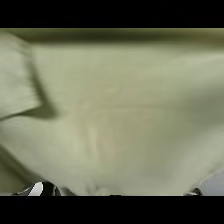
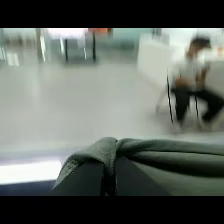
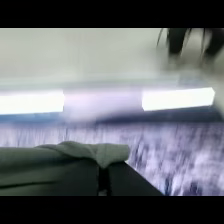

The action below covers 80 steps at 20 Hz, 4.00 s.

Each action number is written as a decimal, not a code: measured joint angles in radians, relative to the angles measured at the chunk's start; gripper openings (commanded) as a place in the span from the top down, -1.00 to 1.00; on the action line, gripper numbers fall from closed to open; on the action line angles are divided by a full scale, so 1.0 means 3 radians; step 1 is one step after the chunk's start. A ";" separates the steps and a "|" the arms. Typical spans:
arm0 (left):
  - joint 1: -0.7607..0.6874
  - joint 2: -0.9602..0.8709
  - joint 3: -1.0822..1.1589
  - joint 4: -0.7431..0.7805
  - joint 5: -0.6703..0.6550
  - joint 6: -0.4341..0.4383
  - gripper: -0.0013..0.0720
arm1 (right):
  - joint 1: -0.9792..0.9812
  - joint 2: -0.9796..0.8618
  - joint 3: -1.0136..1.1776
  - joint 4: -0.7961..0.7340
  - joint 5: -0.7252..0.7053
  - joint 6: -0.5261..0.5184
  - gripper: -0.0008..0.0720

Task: Fold the clothes and pants, and hang the long-sleeved shirts on hangers.

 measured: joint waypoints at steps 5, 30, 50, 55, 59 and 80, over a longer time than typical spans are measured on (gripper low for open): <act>-0.0280 -0.0408 -0.1586 0.0097 -0.0231 -0.0008 0.91 | 0.0003 -0.0765 -0.1284 0.0120 0.0314 0.0023 0.90; -0.1044 -0.3184 -0.1747 0.0033 0.2140 -0.0273 0.90 | 0.0493 -0.3010 -0.1649 0.0359 -0.3025 0.0734 0.89; -0.1101 -0.2825 -0.1940 0.0950 -0.0094 -0.0371 0.90 | 0.0392 -0.3001 -0.1409 -0.0193 -0.0406 0.0463 0.89; -0.1141 -0.2820 -0.2085 0.0922 -0.0006 -0.0435 0.88 | 0.0392 -0.3057 -0.1417 -0.0145 -0.0408 0.0455 0.89; -0.1130 -0.2813 -0.2103 0.0905 0.0003 -0.0454 -0.21 | 0.0384 -0.3062 -0.1410 -0.0136 -0.0369 0.0441 -0.21; -0.0642 -0.1742 -0.4397 -0.0045 -0.0187 0.0497 -0.62 | -0.0434 -0.2341 -0.2360 0.0032 0.0277 0.0165 -0.58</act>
